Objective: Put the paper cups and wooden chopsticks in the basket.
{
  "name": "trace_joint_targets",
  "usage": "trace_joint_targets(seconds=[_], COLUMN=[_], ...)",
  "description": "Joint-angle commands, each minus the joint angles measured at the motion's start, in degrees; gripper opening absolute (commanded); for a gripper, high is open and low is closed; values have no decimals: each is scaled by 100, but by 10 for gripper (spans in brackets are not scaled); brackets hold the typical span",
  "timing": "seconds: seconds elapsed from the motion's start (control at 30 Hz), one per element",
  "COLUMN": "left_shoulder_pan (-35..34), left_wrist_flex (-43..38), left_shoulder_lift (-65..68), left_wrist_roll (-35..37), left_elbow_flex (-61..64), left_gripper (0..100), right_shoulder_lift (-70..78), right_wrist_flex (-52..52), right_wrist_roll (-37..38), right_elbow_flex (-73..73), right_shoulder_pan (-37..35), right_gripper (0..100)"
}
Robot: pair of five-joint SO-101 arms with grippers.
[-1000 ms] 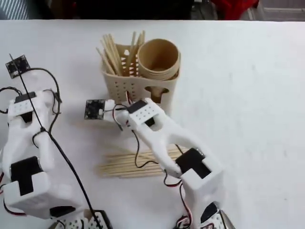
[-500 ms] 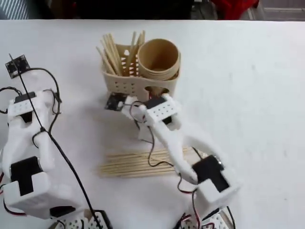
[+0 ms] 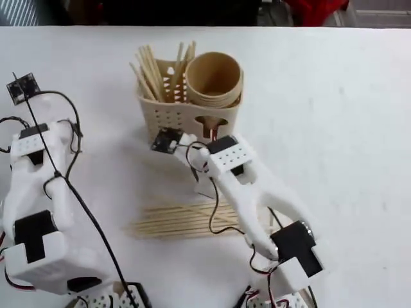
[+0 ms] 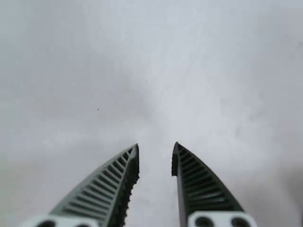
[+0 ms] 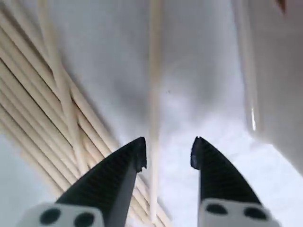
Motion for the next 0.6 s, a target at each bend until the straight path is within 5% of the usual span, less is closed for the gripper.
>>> trace_joint_targets(seconds=[0.0, 0.3, 0.57], left_shoulder_pan=[31, 31, 31], left_wrist_flex=[-97, -97, -97], left_shoulder_lift=[-31, -31, -31], left_wrist_roll=[62, 62, 62], left_elbow_flex=[-79, -62, -70], left_gripper=[133, 133, 133], right_shoulder_lift=[-277, 163, 1314], right_wrist_flex=[-338, -1244, -1323], right_wrist_roll=[-18, -9, -44], right_elbow_flex=[-53, -53, -782], right_shoulder_pan=[13, -998, -708], right_gripper=[170, 173, 159])
